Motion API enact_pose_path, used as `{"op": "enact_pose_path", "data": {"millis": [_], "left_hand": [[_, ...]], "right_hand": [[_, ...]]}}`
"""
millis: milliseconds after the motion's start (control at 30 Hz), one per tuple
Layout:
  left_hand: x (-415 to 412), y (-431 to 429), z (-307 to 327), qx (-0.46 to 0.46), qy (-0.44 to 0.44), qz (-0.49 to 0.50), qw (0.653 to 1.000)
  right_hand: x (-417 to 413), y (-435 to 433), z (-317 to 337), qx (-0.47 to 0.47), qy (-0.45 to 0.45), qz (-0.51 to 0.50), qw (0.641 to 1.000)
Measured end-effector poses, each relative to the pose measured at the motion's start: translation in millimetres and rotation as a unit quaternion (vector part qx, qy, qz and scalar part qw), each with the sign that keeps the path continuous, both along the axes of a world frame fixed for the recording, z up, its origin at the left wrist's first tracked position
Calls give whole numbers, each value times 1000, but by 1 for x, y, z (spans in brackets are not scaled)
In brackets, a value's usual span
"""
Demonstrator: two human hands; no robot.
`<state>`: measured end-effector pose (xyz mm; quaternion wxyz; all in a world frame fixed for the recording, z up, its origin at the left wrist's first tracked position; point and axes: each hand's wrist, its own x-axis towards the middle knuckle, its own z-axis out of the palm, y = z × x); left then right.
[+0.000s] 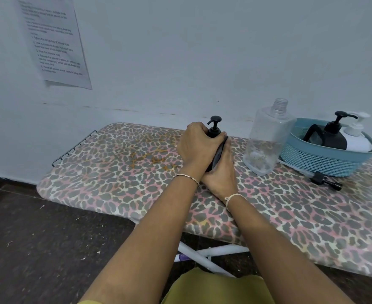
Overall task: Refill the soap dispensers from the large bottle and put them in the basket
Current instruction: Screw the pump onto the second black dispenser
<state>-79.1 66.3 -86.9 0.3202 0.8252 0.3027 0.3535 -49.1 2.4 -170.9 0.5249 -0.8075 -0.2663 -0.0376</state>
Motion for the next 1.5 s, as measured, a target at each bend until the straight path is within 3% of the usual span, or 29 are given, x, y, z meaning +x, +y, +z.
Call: {"op": "enact_pose_path", "data": {"millis": [333,833,1300,1500], "left_hand": [[-1,6,0,18,-24,-17,999],[5,47,8,-52,32,-228,972],[8,45,10,-72,23,-252,965],[11,36,0,-1,18,-187,982]], "right_hand": [[4,1,-1,9,-5,-14,1000],[20,-9,0,45,68,59,995],[46,-28,4,51,130,195,971],[37,-27,3,56,150,194,968]]}}
